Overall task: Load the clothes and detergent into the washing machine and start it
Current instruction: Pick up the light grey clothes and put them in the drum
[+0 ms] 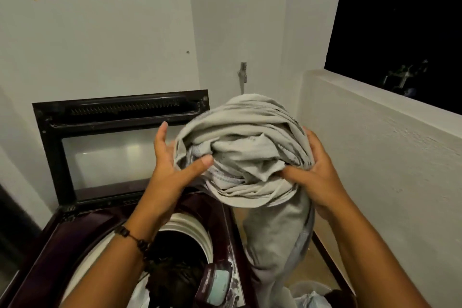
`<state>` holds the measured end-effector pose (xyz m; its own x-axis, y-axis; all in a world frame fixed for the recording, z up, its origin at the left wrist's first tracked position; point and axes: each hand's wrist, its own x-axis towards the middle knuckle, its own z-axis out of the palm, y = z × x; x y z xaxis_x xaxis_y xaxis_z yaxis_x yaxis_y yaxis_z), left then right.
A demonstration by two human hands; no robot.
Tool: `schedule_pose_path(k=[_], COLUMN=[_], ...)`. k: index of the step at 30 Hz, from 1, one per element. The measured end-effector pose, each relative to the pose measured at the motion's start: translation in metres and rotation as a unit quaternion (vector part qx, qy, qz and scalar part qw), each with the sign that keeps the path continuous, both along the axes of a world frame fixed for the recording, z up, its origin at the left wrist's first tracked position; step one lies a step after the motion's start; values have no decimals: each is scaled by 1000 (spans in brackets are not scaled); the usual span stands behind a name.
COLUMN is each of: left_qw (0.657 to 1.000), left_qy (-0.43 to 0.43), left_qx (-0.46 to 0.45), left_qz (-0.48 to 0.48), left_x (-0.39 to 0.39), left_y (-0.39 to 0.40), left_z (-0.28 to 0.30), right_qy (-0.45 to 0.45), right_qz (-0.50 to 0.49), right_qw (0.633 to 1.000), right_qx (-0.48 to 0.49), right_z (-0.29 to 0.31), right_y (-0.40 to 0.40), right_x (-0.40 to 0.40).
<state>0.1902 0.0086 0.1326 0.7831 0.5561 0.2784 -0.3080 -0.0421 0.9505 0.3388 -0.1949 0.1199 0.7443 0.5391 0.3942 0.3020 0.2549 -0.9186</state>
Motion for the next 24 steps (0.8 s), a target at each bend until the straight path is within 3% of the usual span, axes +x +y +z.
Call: schedule_pose_path(k=[3, 6, 8, 9, 11, 13, 18, 24], left_qw=[967, 874, 818, 807, 828, 875, 948, 965], left_qy=[102, 162, 192, 200, 169, 86, -34, -186], left_qx=[232, 459, 542, 555, 534, 476, 313, 81], left_qz=[6, 10, -1, -9, 2, 22, 48, 168], left_x=[-11, 0, 16, 24, 35, 42, 60, 77], left_y=[-3, -33, -52, -59, -66, -72, -81, -77], left_z=[21, 39, 43, 43, 42, 42, 50, 77], right_qy=[-111, -245, -316, -334, -333, -290, -174, -39], right_qz=[-6, 10, 24, 33, 47, 66, 104, 129], right_qw=[990, 950, 917, 908, 912, 930, 957, 973], right_qx=[-81, -192, -243, -250, -236, -214, -207, -186], right_z=[16, 33, 45, 50, 58, 60, 40, -13], right_y=[-15, -22, -23, -25, -30, -41, -75, -94], right_x=[12, 13, 8, 6, 4, 8, 39, 65])
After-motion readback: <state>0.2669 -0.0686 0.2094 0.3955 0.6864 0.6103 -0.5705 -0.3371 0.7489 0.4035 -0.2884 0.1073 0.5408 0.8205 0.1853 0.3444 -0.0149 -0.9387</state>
